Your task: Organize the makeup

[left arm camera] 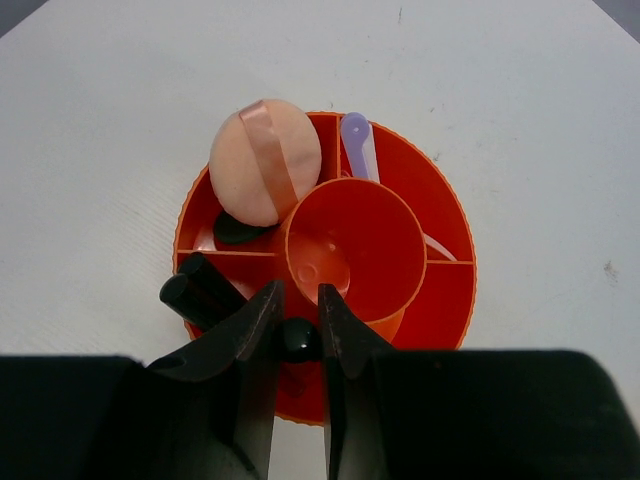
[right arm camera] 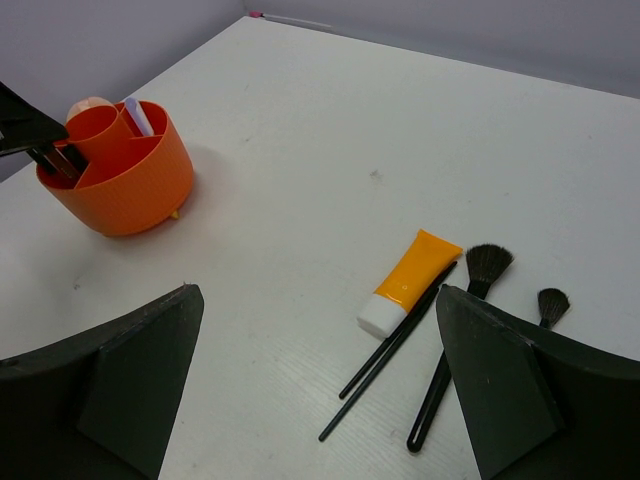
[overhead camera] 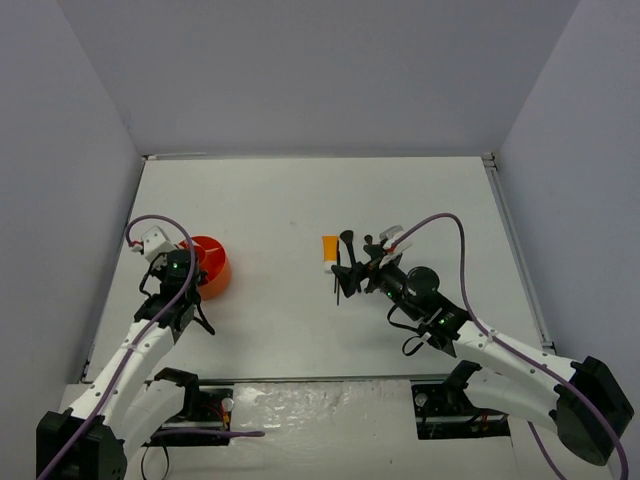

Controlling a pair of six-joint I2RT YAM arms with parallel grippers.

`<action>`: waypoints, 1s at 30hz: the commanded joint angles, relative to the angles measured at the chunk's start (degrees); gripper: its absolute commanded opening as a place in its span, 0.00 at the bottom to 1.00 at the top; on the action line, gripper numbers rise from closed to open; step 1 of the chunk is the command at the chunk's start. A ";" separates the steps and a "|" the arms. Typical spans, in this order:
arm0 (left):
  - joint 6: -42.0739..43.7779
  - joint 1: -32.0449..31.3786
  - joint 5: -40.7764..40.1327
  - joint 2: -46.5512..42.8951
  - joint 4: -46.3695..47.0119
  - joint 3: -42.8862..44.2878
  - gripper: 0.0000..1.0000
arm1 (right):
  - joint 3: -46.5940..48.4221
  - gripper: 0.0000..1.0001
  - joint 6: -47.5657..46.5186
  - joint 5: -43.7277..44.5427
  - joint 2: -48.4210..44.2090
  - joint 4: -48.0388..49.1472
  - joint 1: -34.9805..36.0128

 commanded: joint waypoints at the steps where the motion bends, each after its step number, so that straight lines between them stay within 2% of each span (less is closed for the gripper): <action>1: -0.88 0.38 -0.30 0.30 2.77 -0.18 0.16 | 0.79 1.00 0.10 -0.75 0.46 5.58 -0.38; 3: -0.94 0.38 -0.62 0.11 2.22 -0.04 0.19 | 0.84 1.00 0.13 -0.72 0.66 5.55 -0.44; 11: -1.47 0.38 -1.67 -3.42 -1.49 1.09 0.43 | 1.14 1.00 0.28 -0.90 1.36 5.22 -0.55; 19: -0.46 0.38 -2.09 -6.41 -5.36 5.22 0.49 | 1.25 1.00 0.25 -0.96 1.57 5.02 -0.58; 30: 4.73 0.35 2.79 -4.37 -13.94 17.56 0.83 | 2.28 1.00 0.04 0.22 1.63 2.56 -1.14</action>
